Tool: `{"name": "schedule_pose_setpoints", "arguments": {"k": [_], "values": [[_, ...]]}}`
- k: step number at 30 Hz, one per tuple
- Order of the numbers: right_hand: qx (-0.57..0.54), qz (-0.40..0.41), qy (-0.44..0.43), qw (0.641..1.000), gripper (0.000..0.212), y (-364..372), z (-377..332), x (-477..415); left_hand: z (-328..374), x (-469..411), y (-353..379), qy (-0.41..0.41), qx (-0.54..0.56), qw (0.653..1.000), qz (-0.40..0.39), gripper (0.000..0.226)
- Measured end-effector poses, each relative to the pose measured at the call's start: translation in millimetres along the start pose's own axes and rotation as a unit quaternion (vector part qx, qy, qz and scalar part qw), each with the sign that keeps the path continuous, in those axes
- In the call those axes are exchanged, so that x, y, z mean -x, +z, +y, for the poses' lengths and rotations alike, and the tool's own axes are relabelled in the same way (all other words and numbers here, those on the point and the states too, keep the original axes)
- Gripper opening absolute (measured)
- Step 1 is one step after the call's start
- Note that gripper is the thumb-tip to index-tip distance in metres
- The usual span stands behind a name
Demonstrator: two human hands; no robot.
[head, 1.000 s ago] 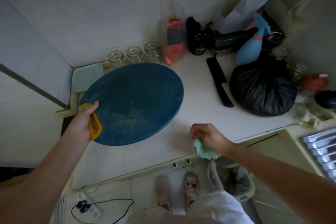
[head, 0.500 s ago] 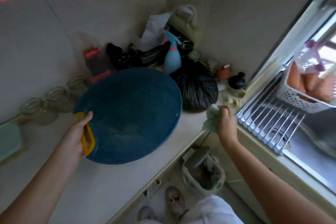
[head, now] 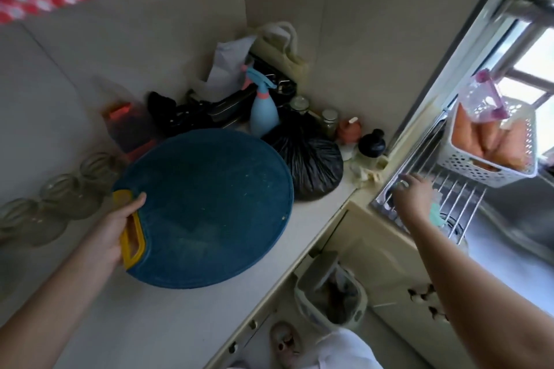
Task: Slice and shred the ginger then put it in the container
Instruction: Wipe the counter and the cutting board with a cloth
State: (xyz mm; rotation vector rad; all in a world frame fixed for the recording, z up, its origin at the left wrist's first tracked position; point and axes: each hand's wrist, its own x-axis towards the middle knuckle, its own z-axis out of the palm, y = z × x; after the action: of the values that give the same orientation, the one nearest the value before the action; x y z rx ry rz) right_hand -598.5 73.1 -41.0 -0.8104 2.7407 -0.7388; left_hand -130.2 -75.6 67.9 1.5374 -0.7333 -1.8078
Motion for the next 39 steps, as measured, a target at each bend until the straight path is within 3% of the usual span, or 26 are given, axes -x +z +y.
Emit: {"name": "schedule_pose_setpoints", "arguments": {"k": [2,6,11,14,18,23,27,30,33,35,39], "values": [[-0.042,0.025,-0.033,0.998,0.035,0,-17,-6,3,-1,-1,0.0,0.004,1.0,-0.003,0.016],[-0.015,-0.089,0.003,0.996,0.045,18,-46,-16,8,1,2,0.004,0.009,1.0,-0.024,0.017],[0.095,-0.092,-0.033,0.991,0.014,39,-34,-14,9,4,2,0.003,0.015,0.999,-0.051,0.019],[0.14,-0.094,-0.034,0.985,0.017,39,-30,-12,13,8,-1,0.022,0.01,0.997,-0.067,0.023],[0.051,-0.065,-0.039,0.996,0.022,17,-47,9,12,16,-6,0.027,-0.023,0.998,-0.051,0.02],[-0.1,0.068,-0.163,0.979,0.02,-45,-94,78,11,29,14,0.035,0.026,0.996,-0.082,0.019],[-0.26,0.062,-0.215,0.939,0.021,-57,-140,159,0,36,40,0.02,0.097,0.983,-0.154,0.034],[-0.322,0.045,-0.226,0.918,0.021,-35,-164,226,-8,39,62,0.006,0.12,0.977,-0.176,0.028],[-0.342,-0.015,-0.232,0.911,0.021,-7,-176,271,-14,40,80,0.009,0.122,0.974,-0.191,0.028],[-0.336,-0.062,-0.248,0.906,0.006,8,-178,283,-20,41,87,0.004,0.116,0.971,-0.208,0.03],[-0.312,-0.056,-0.282,0.906,0.006,23,-166,292,-31,39,92,-0.018,0.104,0.974,-0.203,0.027]]}}
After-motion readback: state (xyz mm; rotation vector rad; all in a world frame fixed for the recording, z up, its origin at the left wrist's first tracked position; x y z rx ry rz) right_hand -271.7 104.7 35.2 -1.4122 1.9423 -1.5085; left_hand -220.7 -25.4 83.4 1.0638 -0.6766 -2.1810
